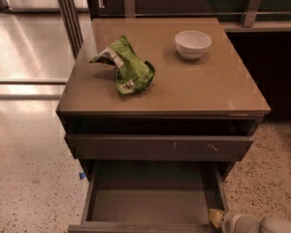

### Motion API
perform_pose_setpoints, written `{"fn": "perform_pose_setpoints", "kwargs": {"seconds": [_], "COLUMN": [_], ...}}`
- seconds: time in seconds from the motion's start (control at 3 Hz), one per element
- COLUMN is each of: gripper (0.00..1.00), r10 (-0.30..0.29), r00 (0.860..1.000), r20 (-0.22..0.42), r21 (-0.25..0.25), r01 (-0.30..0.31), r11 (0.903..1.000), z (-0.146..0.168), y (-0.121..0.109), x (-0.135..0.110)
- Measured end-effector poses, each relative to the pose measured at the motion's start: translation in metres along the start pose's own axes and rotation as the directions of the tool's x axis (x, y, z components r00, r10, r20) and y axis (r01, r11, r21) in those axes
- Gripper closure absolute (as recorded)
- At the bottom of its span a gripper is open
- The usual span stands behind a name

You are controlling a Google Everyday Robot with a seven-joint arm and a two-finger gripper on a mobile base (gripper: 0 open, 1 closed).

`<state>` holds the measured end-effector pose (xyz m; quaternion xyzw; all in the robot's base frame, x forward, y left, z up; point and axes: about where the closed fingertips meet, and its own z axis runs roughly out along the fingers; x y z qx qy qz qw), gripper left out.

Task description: Open middle drawer

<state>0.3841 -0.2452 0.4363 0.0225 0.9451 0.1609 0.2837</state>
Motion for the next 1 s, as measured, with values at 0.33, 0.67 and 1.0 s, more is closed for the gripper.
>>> {"fn": "perform_pose_setpoints", "kwargs": {"seconds": [0.33,0.67,1.0], "gripper": [0.19,0.00,0.00], "r10": [-0.084,-0.122,-0.122], "r00": [0.992,0.983,0.983], "r20": [0.097,0.140,0.140], "r21": [0.015,0.018,0.018], "r01": [0.083,0.121,0.121], "r11": [0.9964,0.9925,0.9925], "z": [-0.003,-0.004,-0.004], "y": [0.011,0.021,0.021], "x": [-0.037,-0.054,-0.054]}}
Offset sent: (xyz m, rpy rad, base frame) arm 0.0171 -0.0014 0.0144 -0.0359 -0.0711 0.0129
